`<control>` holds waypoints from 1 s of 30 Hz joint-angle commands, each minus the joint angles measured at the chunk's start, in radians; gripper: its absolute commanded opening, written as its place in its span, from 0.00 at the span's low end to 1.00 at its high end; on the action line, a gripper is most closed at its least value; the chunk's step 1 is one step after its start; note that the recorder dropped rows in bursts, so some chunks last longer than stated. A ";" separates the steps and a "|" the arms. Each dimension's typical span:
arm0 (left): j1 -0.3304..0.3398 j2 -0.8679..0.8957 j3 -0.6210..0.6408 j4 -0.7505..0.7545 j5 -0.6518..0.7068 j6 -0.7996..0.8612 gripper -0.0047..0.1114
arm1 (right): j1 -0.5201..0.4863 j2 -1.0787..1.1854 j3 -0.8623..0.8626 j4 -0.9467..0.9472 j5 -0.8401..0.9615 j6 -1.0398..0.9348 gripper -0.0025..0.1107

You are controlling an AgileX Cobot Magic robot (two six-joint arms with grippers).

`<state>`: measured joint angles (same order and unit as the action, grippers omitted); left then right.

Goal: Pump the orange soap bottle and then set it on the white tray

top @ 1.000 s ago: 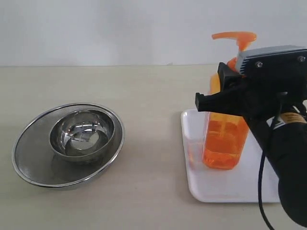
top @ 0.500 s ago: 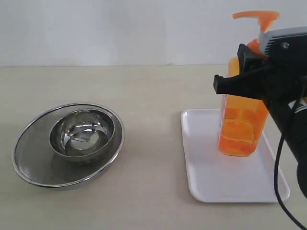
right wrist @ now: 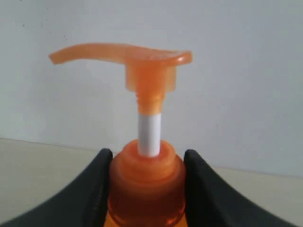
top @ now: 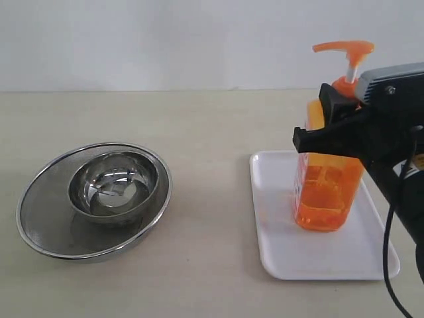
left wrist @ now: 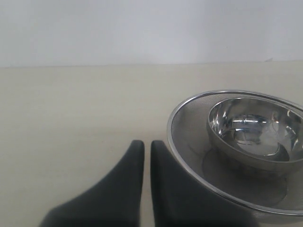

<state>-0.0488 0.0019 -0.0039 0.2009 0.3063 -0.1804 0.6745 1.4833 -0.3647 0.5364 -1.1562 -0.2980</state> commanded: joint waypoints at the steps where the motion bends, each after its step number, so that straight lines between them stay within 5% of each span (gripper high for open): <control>1: -0.002 -0.002 0.004 0.001 -0.002 -0.011 0.08 | -0.007 0.014 0.003 -0.039 -0.065 0.010 0.02; 9: -0.002 -0.002 0.004 0.001 -0.002 -0.011 0.08 | -0.007 0.016 0.003 -0.035 -0.065 0.010 0.08; 13: -0.002 -0.002 0.004 0.001 -0.002 -0.011 0.08 | -0.007 0.016 0.003 -0.032 -0.065 0.009 0.43; 17: -0.002 -0.002 0.004 0.001 -0.002 -0.011 0.08 | -0.007 0.016 0.003 -0.030 -0.065 0.010 0.95; 30: -0.002 -0.002 0.004 0.001 -0.002 -0.011 0.08 | 0.006 -0.069 0.044 -0.054 -0.065 0.034 0.94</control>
<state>-0.0488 0.0019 -0.0039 0.2009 0.3063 -0.1804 0.6768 1.4514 -0.3531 0.4861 -1.2064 -0.2754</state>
